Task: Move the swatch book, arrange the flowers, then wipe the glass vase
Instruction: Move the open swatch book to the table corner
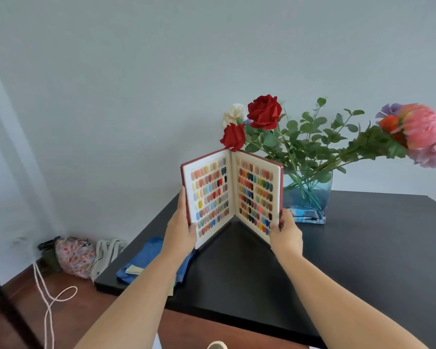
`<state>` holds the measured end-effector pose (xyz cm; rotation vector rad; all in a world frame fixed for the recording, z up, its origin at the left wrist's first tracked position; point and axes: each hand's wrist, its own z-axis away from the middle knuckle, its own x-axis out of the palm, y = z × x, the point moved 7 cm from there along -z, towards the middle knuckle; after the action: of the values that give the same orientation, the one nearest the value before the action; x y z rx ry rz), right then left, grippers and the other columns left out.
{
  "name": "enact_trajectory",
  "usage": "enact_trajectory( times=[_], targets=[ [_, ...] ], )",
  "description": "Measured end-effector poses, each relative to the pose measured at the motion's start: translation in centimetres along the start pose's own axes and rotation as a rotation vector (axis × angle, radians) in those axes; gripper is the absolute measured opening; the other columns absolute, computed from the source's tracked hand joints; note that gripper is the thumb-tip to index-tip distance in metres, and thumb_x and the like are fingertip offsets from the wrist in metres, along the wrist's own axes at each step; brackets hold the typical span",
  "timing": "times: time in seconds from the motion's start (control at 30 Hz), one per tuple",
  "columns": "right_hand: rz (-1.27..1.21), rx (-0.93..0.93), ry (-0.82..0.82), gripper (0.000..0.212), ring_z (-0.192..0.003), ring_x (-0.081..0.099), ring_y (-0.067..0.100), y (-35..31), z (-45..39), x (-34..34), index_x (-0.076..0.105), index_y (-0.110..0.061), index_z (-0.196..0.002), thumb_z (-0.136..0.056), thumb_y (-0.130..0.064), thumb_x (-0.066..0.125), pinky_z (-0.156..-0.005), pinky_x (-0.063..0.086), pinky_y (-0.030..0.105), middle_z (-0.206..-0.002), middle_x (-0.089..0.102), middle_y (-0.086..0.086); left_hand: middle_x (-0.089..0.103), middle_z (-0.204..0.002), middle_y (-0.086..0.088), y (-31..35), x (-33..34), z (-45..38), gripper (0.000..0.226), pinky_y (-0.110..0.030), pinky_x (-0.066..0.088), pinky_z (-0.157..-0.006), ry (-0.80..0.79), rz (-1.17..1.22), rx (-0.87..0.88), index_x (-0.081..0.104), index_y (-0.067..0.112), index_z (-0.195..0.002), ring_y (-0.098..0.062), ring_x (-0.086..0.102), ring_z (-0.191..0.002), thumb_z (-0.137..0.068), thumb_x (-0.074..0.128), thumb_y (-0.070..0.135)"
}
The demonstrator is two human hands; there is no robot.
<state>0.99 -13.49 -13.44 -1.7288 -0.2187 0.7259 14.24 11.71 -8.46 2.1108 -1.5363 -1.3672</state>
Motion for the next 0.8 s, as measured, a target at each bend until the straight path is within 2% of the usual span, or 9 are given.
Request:
enact_trajectory(
  times=[0.13,0.3,0.47,0.67,0.8],
  targets=[
    [0.062,-0.042,-0.006,0.037,-0.1,0.066,0.029,-1.9,-1.5,3.7,0.041,-0.03,-0.126,-0.094,-0.018,0.056,-0.072,0.06,0.047,-0.122,0.061,0.003,0.055,-0.137,0.002,-2.1,-0.1,-1.9,0.115,-0.048,0.055,-0.084,0.009,-0.028,-0.015,-0.017,0.056,-0.145,-0.02,0.06,-0.115,-0.086,0.065,0.002],
    [0.086,-0.076,0.01,0.038,-0.1,0.066,0.03,-3.1,-4.4,6.7,0.041,-0.03,-0.127,-0.094,-0.019,0.056,-0.074,0.058,0.049,-0.121,0.062,0.004,0.052,-0.142,-0.002,-4.4,0.9,-4.9,0.116,-0.049,0.054,-0.092,-0.008,-0.029,-0.065,-0.021,0.057,-0.143,-0.021,0.058,-0.12,-0.088,0.062,-0.001],
    [0.091,-0.091,0.034,0.035,-0.098,0.067,0.029,-3.5,-7.8,8.6,0.041,-0.031,-0.126,-0.095,-0.02,0.054,-0.071,0.058,0.047,-0.12,0.063,0.002,0.05,-0.144,0.001,-5.6,2.4,-8.5,0.115,-0.051,0.051,-0.097,-0.033,0.019,-0.06,-0.018,0.058,-0.143,-0.02,0.056,-0.123,-0.088,0.064,0.0],
    [0.042,-0.086,0.016,0.032,-0.097,0.066,0.026,-2.7,-9.9,11.5,0.04,-0.032,-0.126,-0.097,-0.02,0.049,-0.074,0.057,0.045,-0.119,0.064,0.0,0.049,-0.144,0.001,-7.8,3.0,-12.1,0.113,-0.048,0.053,-0.092,-0.007,-0.013,-0.035,-0.013,0.057,-0.146,-0.021,0.057,-0.122,-0.087,0.066,0.001],
    [0.051,-0.099,0.0,0.036,-0.1,0.066,0.026,-2.8,-11.0,13.0,0.037,-0.033,-0.128,-0.097,-0.02,0.05,-0.074,0.057,0.044,-0.121,0.063,-0.001,0.05,-0.144,-0.001,-9.7,3.4,-13.9,0.114,-0.05,0.052,-0.095,-0.004,-0.033,-0.05,-0.015,0.058,-0.145,-0.022,0.057,-0.122,-0.088,0.066,0.002]
  ],
)
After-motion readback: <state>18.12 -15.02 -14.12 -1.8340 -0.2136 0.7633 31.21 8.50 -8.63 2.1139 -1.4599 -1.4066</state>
